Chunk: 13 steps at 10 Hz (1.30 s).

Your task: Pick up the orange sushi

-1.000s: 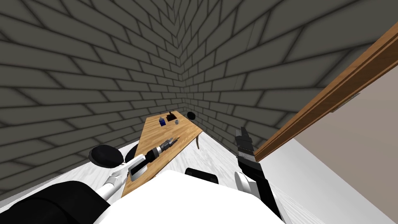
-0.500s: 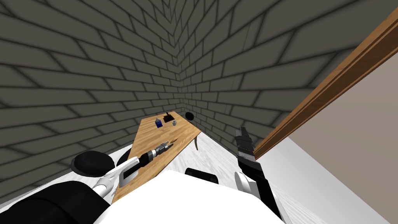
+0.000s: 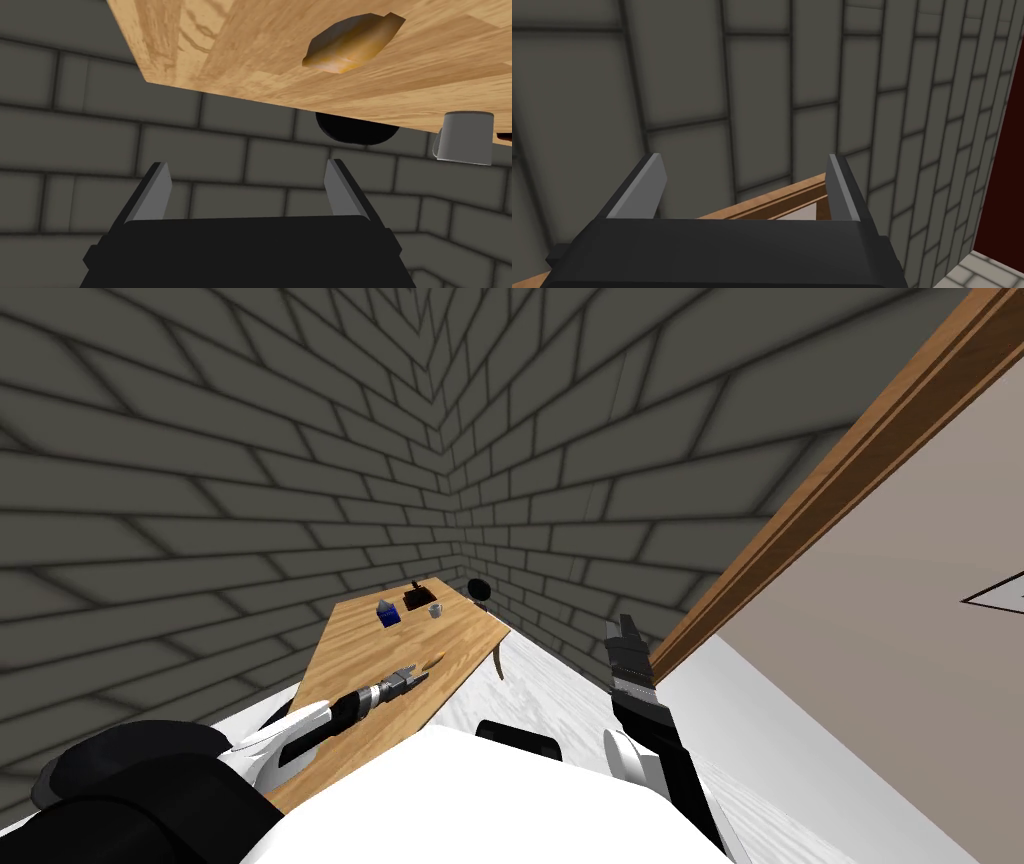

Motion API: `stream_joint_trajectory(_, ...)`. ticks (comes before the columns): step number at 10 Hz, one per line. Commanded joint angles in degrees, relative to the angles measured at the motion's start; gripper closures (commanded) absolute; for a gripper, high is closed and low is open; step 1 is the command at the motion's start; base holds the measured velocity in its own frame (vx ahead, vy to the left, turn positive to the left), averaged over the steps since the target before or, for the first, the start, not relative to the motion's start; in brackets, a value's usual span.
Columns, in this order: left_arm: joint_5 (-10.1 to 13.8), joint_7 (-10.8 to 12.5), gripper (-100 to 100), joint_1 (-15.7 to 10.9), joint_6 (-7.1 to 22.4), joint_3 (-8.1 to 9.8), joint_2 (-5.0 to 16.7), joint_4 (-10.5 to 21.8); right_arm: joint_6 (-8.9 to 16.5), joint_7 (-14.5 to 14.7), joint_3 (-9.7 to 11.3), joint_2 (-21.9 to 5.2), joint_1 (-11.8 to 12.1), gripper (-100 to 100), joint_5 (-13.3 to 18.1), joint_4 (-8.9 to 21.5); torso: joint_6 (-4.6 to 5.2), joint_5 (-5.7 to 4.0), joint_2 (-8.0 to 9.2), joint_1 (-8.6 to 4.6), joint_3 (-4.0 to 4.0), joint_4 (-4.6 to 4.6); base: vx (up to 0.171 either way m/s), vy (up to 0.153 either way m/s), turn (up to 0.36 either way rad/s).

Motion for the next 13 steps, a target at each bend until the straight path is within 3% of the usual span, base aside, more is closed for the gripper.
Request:
stream_joint_trajectory(1,-0.6,0.0,-100,0.1,0.3,-0.42,0.7,2.3,0.0,0.0,0.0,0.0,0.0,0,0.0,0.0,0.00,0.00,0.00,0.00,0.00,0.00,0.072,-0.009,-0.066)
stream_joint_trajectory(5,-3.3,-0.9,-100,0.5,-1.1,-1.93,2.5,10.0,0.0,0.0,0.0,0.0,0.0,0,0.0,0.0,-0.05,0.01,0.04,0.04,0.02,0.00,0.080,-0.003,-0.133)
stream_joint_trajectory(6,-3.3,-0.9,-100,0.5,-1.1,-1.93,2.5,10.0,0.0,0.0,0.0,0.0,0.0,0,0.0,0.0,-0.03,0.00,0.04,0.04,0.02,0.01,0.058,0.006,-0.066)
stream_joint_trajectory(11,-6.3,-2.0,-100,1.1,-3.0,-4.07,3.3,18.8,0.0,0.0,0.0,0.0,0.0,0,0.0,0.0,-0.04,0.00,0.10,-0.01,0.05,0.01,0.080,-0.001,-0.154)
stream_joint_trajectory(13,-7.0,-2.2,-100,1.3,-3.4,-4.62,3.2,20.3,0.0,0.0,0.0,0.0,0.0,0,0.0,0.0,-0.05,0.00,0.10,0.00,0.04,0.01,0.061,0.005,-0.104)
